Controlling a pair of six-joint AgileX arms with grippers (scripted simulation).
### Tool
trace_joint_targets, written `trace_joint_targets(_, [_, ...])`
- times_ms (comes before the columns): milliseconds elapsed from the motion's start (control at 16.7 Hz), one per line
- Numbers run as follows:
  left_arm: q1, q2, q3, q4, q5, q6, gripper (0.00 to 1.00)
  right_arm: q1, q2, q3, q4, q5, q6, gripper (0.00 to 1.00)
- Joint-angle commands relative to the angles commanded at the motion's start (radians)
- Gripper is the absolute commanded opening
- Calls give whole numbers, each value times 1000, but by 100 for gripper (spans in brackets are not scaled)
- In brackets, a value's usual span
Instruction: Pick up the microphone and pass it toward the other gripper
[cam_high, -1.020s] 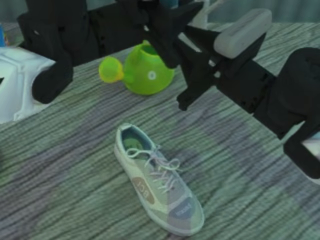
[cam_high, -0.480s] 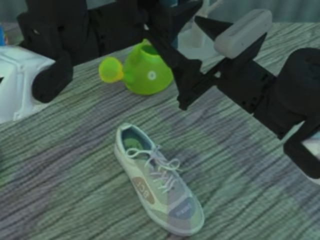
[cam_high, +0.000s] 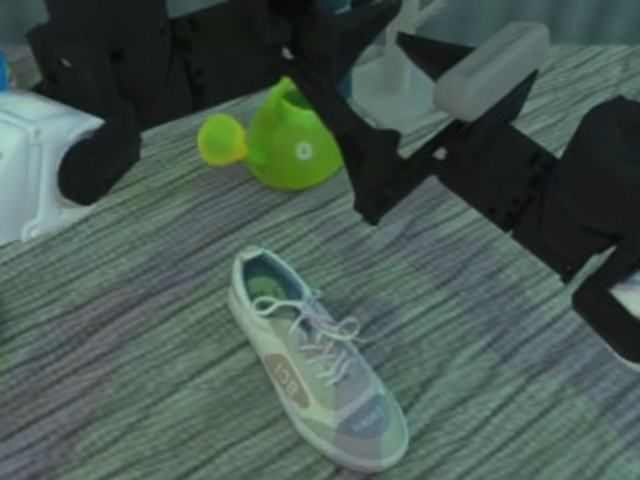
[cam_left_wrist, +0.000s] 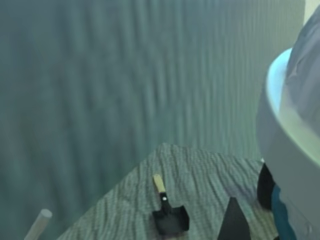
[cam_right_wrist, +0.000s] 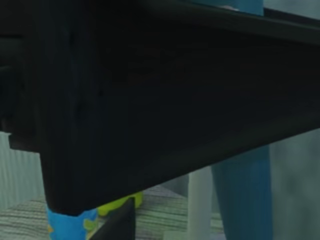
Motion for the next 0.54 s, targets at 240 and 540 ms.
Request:
trace_joint_targets(240, [84,-40,-37,-5,71,3,0,-19,-128,-141,8,-23,3,100])
trace_joint_targets(540, [151,-71,-68,-10,129,5,0,-33,-232,-250,20,-44,6,100])
